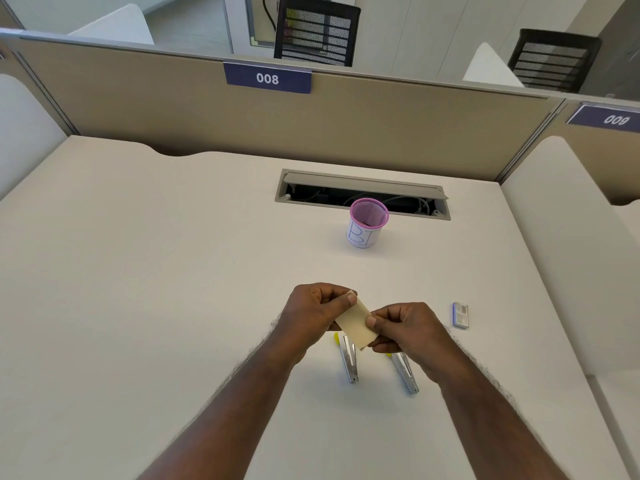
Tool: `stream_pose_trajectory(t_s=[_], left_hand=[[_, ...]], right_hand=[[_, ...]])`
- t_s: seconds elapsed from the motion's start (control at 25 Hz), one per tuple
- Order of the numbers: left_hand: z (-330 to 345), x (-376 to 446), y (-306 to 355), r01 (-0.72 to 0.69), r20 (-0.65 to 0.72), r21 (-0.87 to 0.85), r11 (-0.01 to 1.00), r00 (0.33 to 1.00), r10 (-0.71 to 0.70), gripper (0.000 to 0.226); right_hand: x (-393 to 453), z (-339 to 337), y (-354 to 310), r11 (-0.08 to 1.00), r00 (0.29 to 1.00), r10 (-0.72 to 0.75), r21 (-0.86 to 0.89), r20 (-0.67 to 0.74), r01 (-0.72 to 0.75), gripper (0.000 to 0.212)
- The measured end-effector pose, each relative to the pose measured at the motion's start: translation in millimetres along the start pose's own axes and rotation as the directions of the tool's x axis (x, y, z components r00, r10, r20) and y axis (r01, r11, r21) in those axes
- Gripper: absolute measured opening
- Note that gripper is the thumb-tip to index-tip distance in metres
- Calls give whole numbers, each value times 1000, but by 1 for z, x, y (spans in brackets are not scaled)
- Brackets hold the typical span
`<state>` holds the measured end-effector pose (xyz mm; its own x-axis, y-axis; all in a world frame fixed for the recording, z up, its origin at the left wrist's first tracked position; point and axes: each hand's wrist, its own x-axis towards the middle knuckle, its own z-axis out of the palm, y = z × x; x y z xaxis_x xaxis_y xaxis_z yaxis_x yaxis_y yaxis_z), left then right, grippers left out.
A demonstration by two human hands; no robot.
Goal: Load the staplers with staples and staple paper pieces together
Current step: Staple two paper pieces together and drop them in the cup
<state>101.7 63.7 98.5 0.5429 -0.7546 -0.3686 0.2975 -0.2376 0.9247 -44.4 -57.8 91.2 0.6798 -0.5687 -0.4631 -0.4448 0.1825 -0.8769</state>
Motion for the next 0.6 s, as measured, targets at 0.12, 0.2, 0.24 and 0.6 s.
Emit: stream_pose_trajectory(t_s=[0.12,0.2,0.24,0.6], left_hand=[[1,0,-2,-9,-21,27,1000,1000,10,8],[2,0,-4,-18,-40,45,999,999,20,10],[4,0,-5,-25,-54,43,999,998,27,11],[2,-5,-29,93,-2,-270,958,995,-97,22]], right_hand=[[-1,1,2,1000,1000,0,-4,-4,0,8],[-2,3,3,1000,1000,0,-9,-13,0,8],[-2,4,3,1000,1000,-4,-10,-21,4,8],[13,24,21,987,984,-36,146,-176,62,8]])
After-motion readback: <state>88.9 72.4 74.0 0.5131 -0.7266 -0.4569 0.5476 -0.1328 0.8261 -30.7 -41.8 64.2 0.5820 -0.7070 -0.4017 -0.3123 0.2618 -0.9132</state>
